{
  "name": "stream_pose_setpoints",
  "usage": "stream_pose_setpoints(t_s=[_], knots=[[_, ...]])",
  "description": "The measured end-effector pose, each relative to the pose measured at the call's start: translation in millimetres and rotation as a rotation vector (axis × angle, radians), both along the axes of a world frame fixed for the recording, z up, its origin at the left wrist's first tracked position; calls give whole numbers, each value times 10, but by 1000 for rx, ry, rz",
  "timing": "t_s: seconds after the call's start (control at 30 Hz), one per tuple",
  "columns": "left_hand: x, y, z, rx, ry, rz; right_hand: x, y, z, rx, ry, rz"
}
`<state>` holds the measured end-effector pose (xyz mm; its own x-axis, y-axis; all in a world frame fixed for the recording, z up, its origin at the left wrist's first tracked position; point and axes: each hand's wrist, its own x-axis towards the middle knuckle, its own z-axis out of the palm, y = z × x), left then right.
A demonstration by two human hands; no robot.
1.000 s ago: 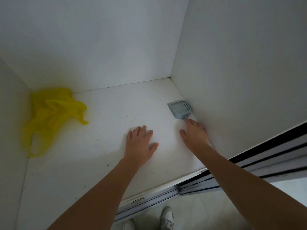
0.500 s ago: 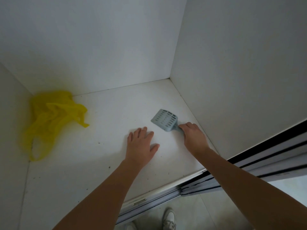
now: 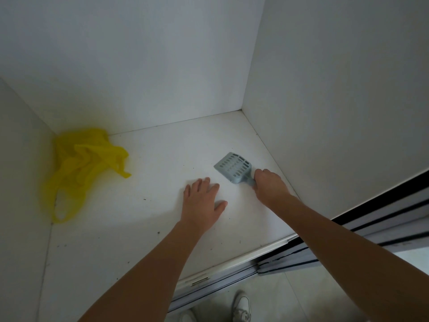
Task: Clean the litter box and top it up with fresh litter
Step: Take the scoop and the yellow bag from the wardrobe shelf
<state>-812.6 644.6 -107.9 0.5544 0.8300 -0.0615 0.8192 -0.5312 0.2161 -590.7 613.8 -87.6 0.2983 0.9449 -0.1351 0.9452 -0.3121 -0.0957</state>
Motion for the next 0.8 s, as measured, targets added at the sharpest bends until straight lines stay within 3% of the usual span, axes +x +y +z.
stream_pose_setpoints(t_s=[0.2, 0.37, 0.8], knots=[[1, 14, 5, -4, 0, 5, -45, -29, 48, 19, 103, -40], [-9, 9, 4, 15, -9, -3, -36, -161, -14, 205, 259, -42], [-217, -60, -25, 44, 8, -2, -208, -264, -21, 299, 360, -70]])
